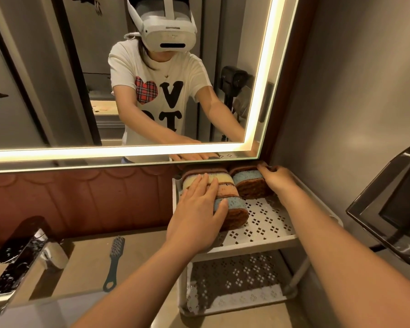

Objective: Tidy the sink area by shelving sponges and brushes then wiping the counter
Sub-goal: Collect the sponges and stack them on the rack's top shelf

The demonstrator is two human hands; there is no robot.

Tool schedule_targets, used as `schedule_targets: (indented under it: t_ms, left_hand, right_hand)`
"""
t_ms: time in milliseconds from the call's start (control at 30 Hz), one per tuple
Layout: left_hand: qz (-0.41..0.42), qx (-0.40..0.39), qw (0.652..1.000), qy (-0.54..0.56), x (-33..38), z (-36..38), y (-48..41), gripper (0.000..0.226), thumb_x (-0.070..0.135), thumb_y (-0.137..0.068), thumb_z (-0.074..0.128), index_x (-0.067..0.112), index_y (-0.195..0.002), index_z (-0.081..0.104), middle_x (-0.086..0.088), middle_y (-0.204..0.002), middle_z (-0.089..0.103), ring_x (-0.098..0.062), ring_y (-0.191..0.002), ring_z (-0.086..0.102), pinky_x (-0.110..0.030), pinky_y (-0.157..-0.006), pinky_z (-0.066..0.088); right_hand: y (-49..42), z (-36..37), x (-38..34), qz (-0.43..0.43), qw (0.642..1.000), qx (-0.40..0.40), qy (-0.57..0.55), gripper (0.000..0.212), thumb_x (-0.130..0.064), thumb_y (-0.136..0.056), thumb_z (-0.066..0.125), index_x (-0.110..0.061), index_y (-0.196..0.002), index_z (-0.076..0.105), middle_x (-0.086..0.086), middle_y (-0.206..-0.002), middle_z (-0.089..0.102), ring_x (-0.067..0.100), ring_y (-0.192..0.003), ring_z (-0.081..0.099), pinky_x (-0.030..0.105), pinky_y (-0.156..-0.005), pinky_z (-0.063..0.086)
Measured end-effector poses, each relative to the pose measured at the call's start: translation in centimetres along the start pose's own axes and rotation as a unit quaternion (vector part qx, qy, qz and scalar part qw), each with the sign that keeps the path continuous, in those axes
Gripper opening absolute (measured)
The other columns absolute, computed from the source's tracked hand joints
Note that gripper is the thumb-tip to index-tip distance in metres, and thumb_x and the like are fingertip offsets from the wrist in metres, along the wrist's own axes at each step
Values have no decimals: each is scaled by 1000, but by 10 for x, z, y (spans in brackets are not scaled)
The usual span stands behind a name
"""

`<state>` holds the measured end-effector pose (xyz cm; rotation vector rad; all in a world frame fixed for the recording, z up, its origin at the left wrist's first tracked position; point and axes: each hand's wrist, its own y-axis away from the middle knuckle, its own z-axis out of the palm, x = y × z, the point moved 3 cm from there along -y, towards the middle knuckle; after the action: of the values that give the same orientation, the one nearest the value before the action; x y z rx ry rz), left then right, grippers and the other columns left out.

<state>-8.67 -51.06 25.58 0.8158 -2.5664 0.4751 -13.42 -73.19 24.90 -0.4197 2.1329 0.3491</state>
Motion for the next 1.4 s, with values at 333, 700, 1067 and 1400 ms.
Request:
schedule_targets:
  t_ms: [333, 700, 1067, 1400]
  left_hand:
    - [7, 13, 999, 47, -2, -3, -1, 55, 43, -98, 30, 24, -149, 17, 4, -158, 9, -9, -145, 3, -33, -118, 4]
    - [108, 3, 994, 5, 6, -50, 22, 43, 36, -96, 41, 20, -135, 48, -1, -143, 46, -15, -134, 38, -34, -113, 26]
    - [53, -140, 987, -66, -62, -104, 106, 40, 43, -95, 41, 18, -121, 60, 1, -119, 64, -13, -106, 60, -38, -92, 50]
    - [-10, -164, 986, -29, -150, -129, 173, 40, 41, -95, 42, 17, -121, 59, -1, -118, 66, -15, -105, 61, -38, -92, 50]
  right_hand:
    - [39, -12, -12, -107, 979, 154, 86, 45, -44, -89, 51, -13, -122, 47, 11, -130, 49, 33, -121, 40, 43, -96, 35]
    - [121, -1, -37, -261, 964, 33, -27, 18, -34, -90, 55, -17, -98, 56, -2, -86, 58, 12, -80, 55, 29, -67, 49]
    - [236, 47, -47, -402, 881, 58, 242, 26, -41, -88, 53, -25, -108, 59, -2, -117, 54, 20, -117, 39, 38, -95, 28]
    - [312, 140, -56, -463, 857, -29, 224, 14, -32, -87, 58, -21, -95, 64, -3, -96, 61, 22, -98, 50, 33, -77, 32]
